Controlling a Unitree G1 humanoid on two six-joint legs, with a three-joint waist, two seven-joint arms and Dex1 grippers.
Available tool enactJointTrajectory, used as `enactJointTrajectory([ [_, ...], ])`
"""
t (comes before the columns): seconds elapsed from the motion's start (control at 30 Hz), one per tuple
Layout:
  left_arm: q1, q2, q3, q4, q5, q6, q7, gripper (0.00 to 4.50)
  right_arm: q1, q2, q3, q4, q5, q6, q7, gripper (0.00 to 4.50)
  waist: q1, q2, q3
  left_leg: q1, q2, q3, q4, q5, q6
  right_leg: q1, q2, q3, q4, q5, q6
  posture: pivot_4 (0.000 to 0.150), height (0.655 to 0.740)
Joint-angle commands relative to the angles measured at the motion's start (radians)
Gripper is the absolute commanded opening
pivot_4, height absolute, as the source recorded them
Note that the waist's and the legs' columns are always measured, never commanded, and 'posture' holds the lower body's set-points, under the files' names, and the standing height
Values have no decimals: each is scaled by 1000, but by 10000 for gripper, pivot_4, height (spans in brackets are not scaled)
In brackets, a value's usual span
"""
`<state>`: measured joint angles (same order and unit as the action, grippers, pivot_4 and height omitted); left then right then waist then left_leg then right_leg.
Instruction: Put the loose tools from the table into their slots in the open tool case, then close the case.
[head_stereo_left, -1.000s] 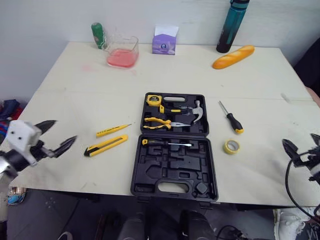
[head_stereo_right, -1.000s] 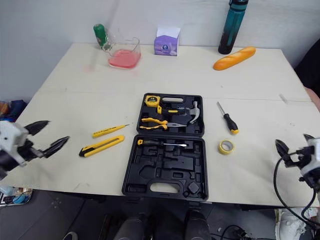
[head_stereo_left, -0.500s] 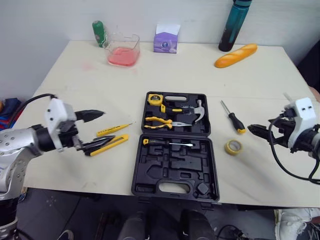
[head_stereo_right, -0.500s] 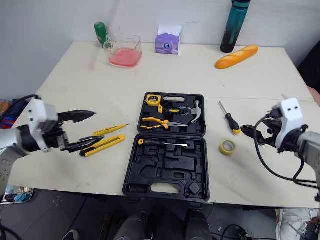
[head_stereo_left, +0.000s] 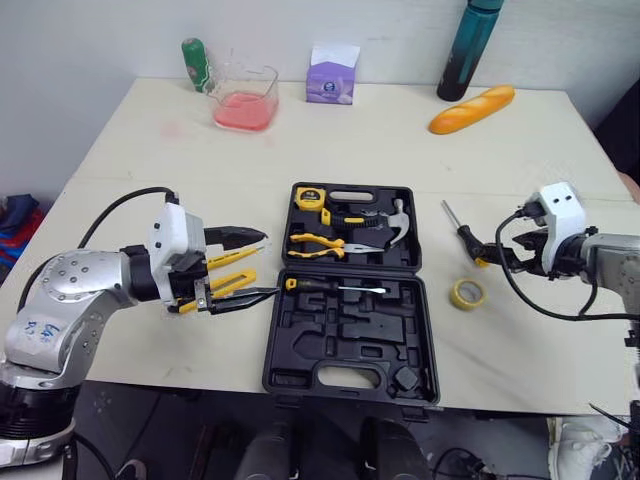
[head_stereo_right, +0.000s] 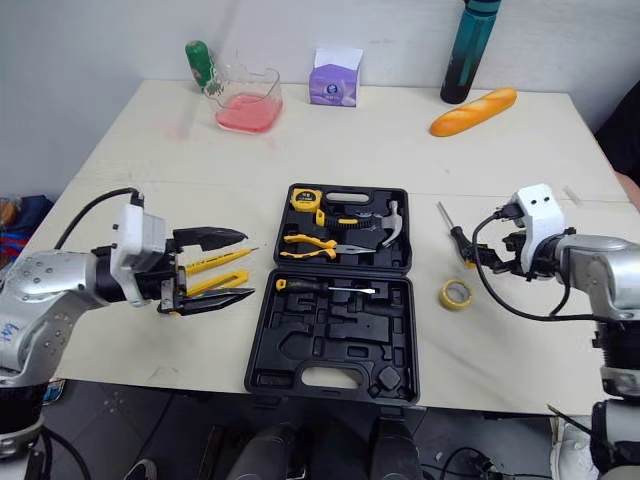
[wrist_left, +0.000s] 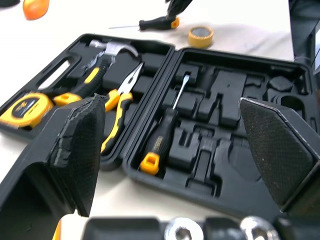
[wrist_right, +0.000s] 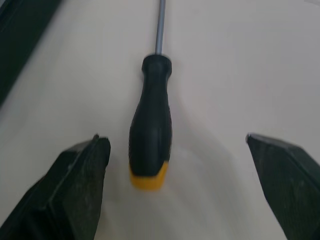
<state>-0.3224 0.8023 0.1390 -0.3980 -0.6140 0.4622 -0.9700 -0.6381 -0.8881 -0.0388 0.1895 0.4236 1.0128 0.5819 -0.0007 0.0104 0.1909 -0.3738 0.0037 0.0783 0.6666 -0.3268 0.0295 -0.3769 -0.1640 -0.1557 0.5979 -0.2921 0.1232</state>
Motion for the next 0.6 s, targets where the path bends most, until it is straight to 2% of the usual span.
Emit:
enactJointTrajectory([
  [0.03, -22, 1, 6, -53, -18, 14, 16, 44623, -41, 17, 19, 51, -60, -55, 3, 45000, 0, 0, 0, 0, 0, 0, 0, 0, 0, 0, 0, 0, 0, 0, 0, 1500, 7400],
  [0.13, -26, -2, -1, -60, -17, 21, 17, 44623, -78, 71, 40, 107, -81, -63, 6, 45000, 0, 0, 0, 0, 0, 0, 0, 1, 0, 0, 0, 0, 0, 0, 0, 1500, 7400],
  [0.3, -19, 2, 3, -77, -17, 30, 22, 44623, -68, 80, 67, 136, -126, -83, 23, 45000, 0, 0, 0, 0, 0, -1, 0, 1, -1, 0, 1, 0, 0, 0, 0, 1500, 7400],
  [0.4, -15, 6, 10, -81, -19, 36, 22, 45000, -63, 89, 48, 138, -129, -70, 15, 36545, 0, 0, 0, 0, 0, -1, 1, 1, 0, 1, 0, 0, 1, 0, 1, 1500, 7400],
  [0.53, -9, 9, 11, -84, -17, 43, 18, 45000, -44, 110, 6, 151, -118, -54, -4, 16689, 1, 0, 0, 0, 0, -1, 1, 3, -1, 1, 0, 0, 2, 0, 1, 1500, 7400],
  [0.6, -10, 8, 11, -85, -17, 45, 19, 45000, -41, 116, -7, 153, -118, -46, -5, 10071, 1, 0, 0, 0, 0, -1, 1, 3, -1, 1, 0, 0, 2, 0, 1, 1500, 7400],
])
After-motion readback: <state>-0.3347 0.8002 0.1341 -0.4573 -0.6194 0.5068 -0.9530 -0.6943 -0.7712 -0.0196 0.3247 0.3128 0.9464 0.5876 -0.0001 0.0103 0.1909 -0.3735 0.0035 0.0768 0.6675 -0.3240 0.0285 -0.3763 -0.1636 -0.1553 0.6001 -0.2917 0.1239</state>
